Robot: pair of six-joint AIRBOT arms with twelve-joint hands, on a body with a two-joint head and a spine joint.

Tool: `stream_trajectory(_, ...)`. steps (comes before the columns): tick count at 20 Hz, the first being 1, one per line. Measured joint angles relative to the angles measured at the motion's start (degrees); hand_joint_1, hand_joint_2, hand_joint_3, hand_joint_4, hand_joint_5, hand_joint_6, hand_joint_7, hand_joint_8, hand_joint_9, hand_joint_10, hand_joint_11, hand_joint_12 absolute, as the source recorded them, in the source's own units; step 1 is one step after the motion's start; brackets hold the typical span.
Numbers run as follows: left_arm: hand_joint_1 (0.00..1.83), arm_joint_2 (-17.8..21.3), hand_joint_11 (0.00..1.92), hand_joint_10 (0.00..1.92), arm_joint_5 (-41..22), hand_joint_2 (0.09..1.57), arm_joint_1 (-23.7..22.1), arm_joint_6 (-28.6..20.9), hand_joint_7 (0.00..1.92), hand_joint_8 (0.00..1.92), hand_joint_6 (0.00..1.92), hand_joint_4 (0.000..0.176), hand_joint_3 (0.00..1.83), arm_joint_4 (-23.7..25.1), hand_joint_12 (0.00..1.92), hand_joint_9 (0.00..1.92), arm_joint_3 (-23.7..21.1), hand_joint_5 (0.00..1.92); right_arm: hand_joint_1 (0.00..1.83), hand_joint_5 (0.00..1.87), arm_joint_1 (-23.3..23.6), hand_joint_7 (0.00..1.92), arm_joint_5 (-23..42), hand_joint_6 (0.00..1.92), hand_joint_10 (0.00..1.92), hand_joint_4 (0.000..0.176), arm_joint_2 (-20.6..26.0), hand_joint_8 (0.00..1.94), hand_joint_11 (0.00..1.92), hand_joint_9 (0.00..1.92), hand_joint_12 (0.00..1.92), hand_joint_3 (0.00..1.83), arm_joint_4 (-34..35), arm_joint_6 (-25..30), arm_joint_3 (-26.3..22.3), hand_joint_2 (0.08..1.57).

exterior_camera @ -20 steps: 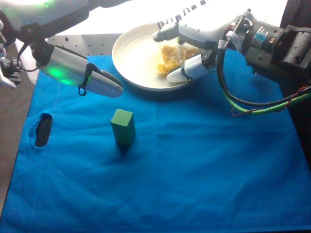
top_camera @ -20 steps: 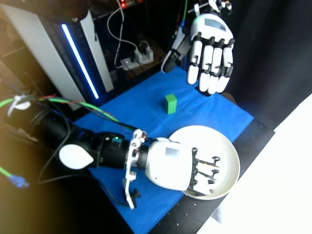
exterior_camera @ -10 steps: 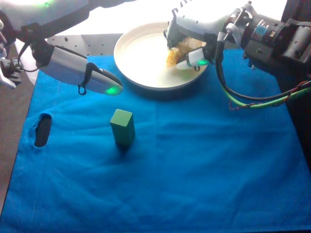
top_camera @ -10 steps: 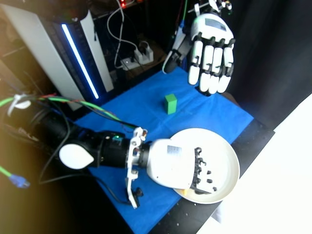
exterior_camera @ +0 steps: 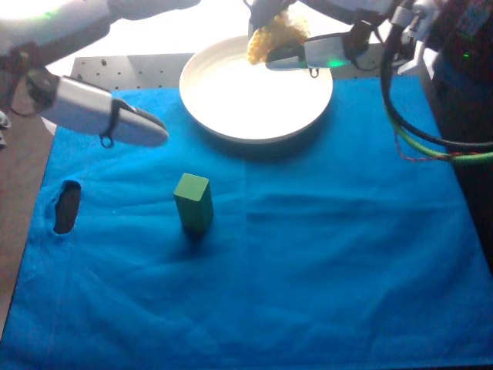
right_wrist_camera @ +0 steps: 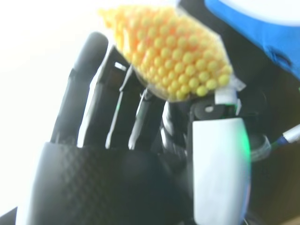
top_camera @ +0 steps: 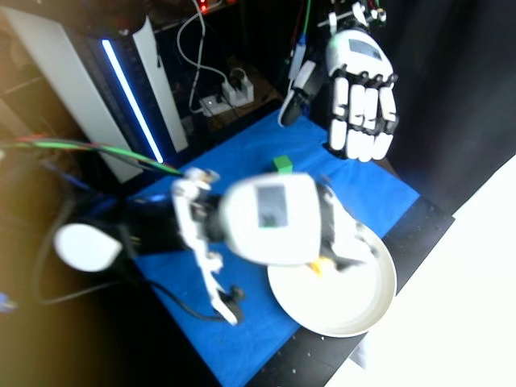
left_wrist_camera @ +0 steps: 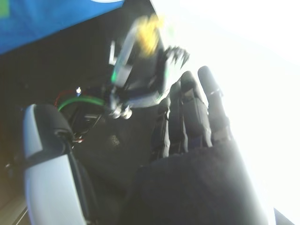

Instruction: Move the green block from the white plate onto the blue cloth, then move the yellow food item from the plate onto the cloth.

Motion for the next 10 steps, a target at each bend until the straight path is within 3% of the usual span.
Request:
stream_trajectory(1,0.8,0.87,0.05,0.01,-0.63,0.87,0.57,1.29,0.27,0.01,0.01,0.01,0.01,-1.46,0.84,0.32,-0.31,0.2,1.23,1.05,0.0,1.01,1.66,0.77,0.16,0.0,2.29,1.05,0.61,1.15,1.3,0.0,0.04,0.0,-3.41,1.1)
stream_trajectory(2,0.8,1.36,0.05,0.01,-0.74,0.87,0.83,1.84,0.27,0.01,0.01,0.01,0.01,-2.38,0.84,0.32,-0.59,0.2,1.23,1.05,-0.02,1.01,2.91,0.77,0.16,0.0,4.02,1.05,0.61,1.15,1.3,0.0,0.42,0.02,-5.77,1.1)
stream_trajectory(3,0.82,1.53,0.03,0.0,-0.74,0.88,1.05,1.99,0.27,0.0,0.0,0.0,0.0,-2.38,0.89,0.31,-0.59,0.2,1.25,1.1,-0.39,0.97,4.44,0.62,0.71,0.0,5.42,1.17,0.59,0.96,1.54,0.01,1.2,0.02,-7.69,1.1)
stream_trajectory(4,0.83,1.7,0.03,0.01,-0.81,0.87,1.2,1.99,0.28,0.0,0.0,0.01,0.0,-2.49,0.9,0.33,-0.76,0.21,1.23,1.09,-0.87,0.88,6.23,0.72,0.78,0.0,6.56,1.21,0.43,0.76,1.54,0.0,2.67,0.04,-9.35,1.12)
stream_trajectory(5,0.82,1.88,0.04,0.0,-0.85,0.86,1.42,1.99,0.29,0.0,0.0,0.017,0.0,-2.51,0.88,0.34,-0.81,0.21,1.23,1.08,-1.77,0.82,7.56,0.83,0.77,0.0,8.04,1.23,0.39,0.7,1.55,0.0,3.21,0.07,-11.19,1.13)
stream_trajectory(6,0.83,2.16,0.07,0.0,-0.87,0.87,1.86,2.12,0.29,0.0,0.0,0.028,0.0,-2.89,0.82,0.34,-1.09,0.19,1.22,0.99,-2.84,0.9,8.22,0.85,0.93,0.0,9.09,1.23,0.54,0.81,1.59,0.0,3.23,0.0,-12.5,1.14)
stream_trajectory(7,0.87,2.4,0.08,0.0,-0.98,0.87,2.05,2.14,0.3,0.0,0.01,0.026,0.0,-3.13,0.81,0.35,-1.16,0.2,1.24,0.95,-4.13,0.99,8.2,0.87,0.96,0.0,9.88,1.15,0.69,0.91,1.53,0.0,3.08,0.0,-13.6,1.13)
stream_trajectory(8,0.89,2.43,0.08,0.0,-1.11,0.87,2.1,2.23,0.31,0.0,0.01,0.03,0.0,-3.54,0.8,0.34,-1.16,0.2,1.25,0.99,-5.42,1.07,8.17,0.8,0.9,0.0,10.36,1.02,0.69,0.94,1.49,0.0,3.13,0.0,-14.38,1.1)
stream_trajectory(9,0.91,2.45,0.07,0.0,-1.51,0.86,2.16,2.45,0.31,0.01,0.01,0.043,0.0,-4.37,0.79,0.34,-1.16,0.2,1.27,1.05,-6.58,1.13,8.17,0.68,0.96,0.0,10.56,0.94,0.81,1.05,1.53,0.0,3.13,-0.04,-15.06,1.07)
stream_trajectory(10,0.9,2.51,0.06,0.0,-2.54,0.87,2.78,2.91,0.3,0.0,0.0,0.04,0.0,-5.53,0.8,0.34,-1.18,0.19,1.2,1.11,-7.96,1.14,8.31,0.71,1.31,0.0,10.58,0.91,0.97,1.09,1.71,0.0,3.15,-0.04,-15.93,1.06)
